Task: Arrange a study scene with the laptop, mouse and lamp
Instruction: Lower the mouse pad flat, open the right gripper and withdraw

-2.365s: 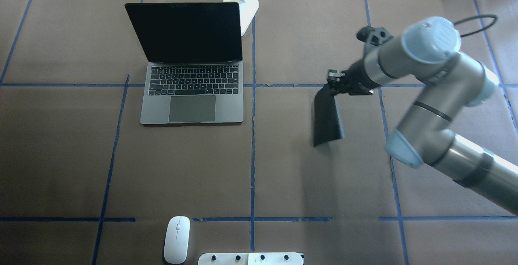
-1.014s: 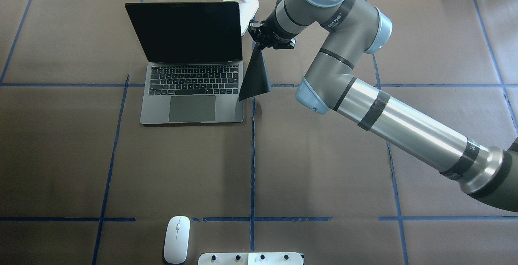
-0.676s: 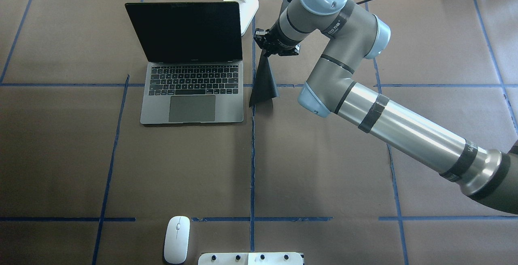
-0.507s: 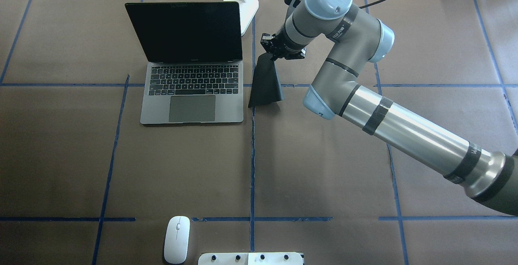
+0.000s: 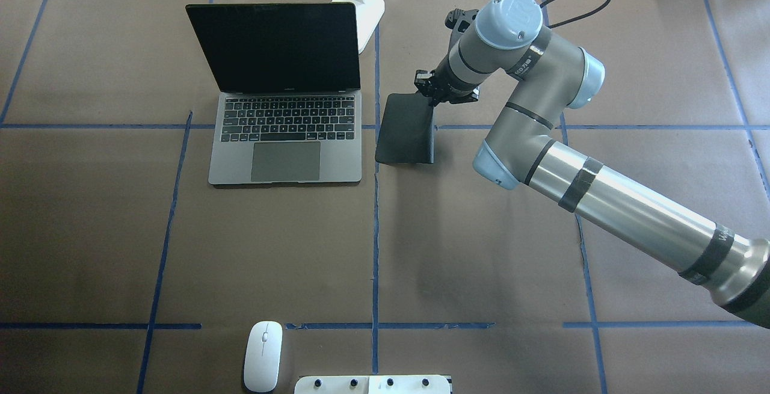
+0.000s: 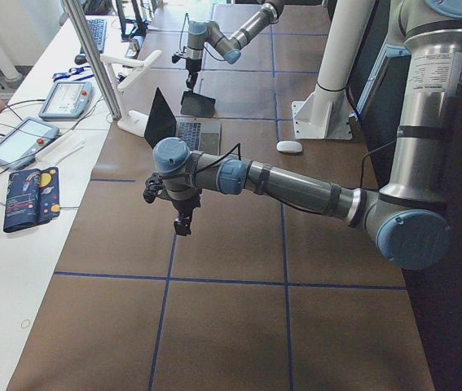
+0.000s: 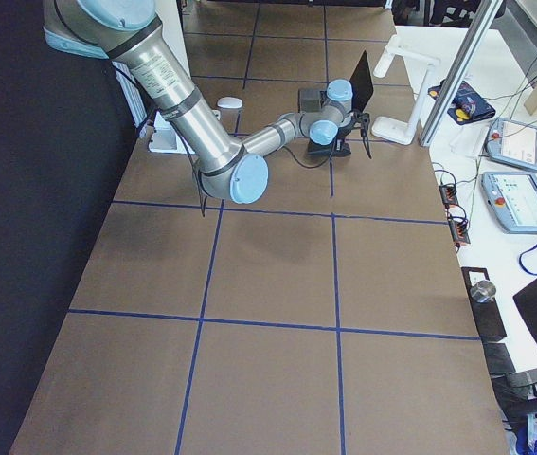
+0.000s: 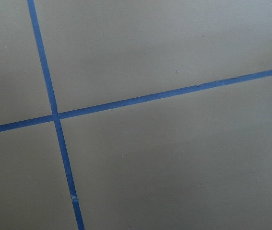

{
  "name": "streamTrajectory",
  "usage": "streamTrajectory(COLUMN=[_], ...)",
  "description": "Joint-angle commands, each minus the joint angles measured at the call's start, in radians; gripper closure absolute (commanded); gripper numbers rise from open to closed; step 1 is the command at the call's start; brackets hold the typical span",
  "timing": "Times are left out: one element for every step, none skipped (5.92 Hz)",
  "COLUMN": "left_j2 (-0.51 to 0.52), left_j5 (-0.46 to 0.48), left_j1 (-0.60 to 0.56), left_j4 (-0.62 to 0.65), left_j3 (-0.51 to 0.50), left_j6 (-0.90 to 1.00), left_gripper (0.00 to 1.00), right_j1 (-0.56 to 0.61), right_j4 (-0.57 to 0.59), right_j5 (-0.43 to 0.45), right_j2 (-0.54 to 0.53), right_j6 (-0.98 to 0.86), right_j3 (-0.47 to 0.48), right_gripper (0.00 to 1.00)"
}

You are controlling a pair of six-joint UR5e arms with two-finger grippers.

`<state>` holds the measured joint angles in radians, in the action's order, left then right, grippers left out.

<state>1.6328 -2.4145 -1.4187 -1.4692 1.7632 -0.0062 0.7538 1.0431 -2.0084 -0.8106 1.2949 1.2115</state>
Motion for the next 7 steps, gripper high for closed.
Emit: streamTrajectory(left_j2=[0.002,0.012,0.009,0.007,0.012,0.010,0.010], left_j5=[0.000,0.000,0.001,0.005,0.021,0.163,0.276], left_j1=[0.003,0.010,0.059,0.145,0.261,0.431,0.583], left_j4=[0.000,-0.005,-0.076,-0.097,-0.103,-0.103,-0.105], left_j3=[0.001,0.002,0.057,0.128,0.212,0.320,0.382], left_j6=[0.002,0.003,-0.001,-0.033,-0.274,-0.505,-0.697], left_gripper=[0.00,0.00,0.00,0.00,0.00,0.00,0.00], right_j1=[0.001,0.036,0.117,0.189,0.247,0.313,0.365], right_j4=[0.014,0.021,0.100,0.235,0.370,0.494,0.559], right_j5=[-0.009,-0.053,-0.173,-0.221,-0.222,-0.220,-0.222], right_j2=[-0.009,-0.022,-0.044,-0.105,-0.181,-0.247,-0.374], right_j6=[-0.008,-0.038,-0.212,-0.403,-0.571,-0.764,-0.927], right_j3=[0.006,0.008,0.016,0.087,0.191,0.303,0.427], right_gripper=[0.01,0.00,0.00,0.00,0.00,0.00,0.00])
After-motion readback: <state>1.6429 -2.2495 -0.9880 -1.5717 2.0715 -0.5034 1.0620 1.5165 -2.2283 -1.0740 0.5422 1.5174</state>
